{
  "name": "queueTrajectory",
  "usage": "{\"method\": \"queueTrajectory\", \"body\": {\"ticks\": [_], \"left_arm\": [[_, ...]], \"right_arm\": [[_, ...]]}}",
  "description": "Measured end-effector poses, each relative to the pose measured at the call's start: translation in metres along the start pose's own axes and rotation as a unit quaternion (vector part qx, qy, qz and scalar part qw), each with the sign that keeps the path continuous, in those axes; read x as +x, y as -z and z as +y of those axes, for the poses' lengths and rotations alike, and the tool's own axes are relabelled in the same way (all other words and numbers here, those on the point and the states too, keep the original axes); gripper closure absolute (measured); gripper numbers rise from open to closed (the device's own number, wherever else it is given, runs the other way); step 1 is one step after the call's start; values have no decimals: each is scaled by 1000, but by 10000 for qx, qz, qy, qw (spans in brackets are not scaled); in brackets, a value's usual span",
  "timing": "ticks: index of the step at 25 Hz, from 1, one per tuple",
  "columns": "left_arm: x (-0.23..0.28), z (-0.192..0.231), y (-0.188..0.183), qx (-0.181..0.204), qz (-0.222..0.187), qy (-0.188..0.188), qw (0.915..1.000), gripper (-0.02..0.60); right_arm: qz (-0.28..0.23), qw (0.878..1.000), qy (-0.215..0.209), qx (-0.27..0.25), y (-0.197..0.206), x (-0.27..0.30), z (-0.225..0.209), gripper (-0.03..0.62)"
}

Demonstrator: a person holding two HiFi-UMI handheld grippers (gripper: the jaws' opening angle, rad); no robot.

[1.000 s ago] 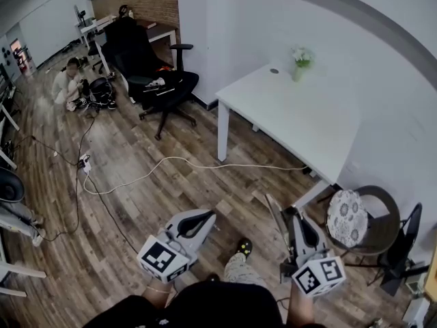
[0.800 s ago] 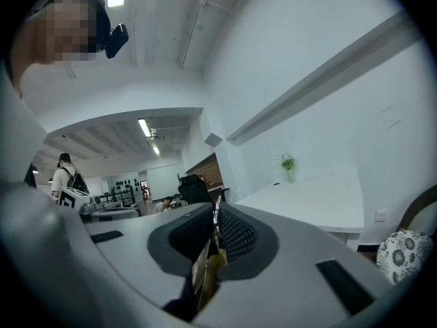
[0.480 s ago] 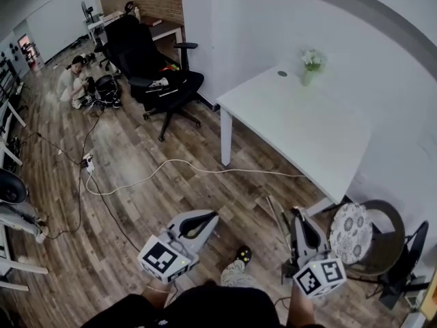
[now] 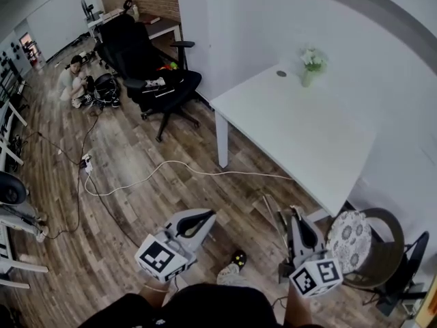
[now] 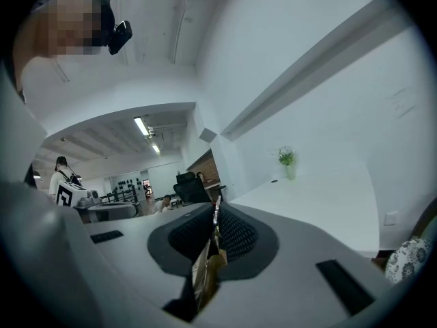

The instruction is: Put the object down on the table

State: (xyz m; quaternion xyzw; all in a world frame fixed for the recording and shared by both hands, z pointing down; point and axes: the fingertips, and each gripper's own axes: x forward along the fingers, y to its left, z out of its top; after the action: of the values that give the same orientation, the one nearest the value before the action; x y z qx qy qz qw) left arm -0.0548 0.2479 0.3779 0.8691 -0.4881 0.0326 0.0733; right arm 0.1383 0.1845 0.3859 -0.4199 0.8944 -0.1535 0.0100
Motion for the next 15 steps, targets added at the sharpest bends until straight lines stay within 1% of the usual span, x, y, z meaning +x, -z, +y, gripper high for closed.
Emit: {"method": "queueTrajectory", "body": {"ticks": [3, 11, 15], "left_arm": [[21, 0, -1, 21, 36, -27, 10000, 583], [63, 8, -4, 79, 113, -236, 9996, 583], [76, 9, -6, 120, 122, -283, 9995, 583]], "right_arm": [[39, 10000, 13, 30, -2, 7, -21, 566], [30, 9997, -174, 138, -9, 34, -61, 566], [20, 9995, -276, 152, -12, 45, -70, 566]]}}
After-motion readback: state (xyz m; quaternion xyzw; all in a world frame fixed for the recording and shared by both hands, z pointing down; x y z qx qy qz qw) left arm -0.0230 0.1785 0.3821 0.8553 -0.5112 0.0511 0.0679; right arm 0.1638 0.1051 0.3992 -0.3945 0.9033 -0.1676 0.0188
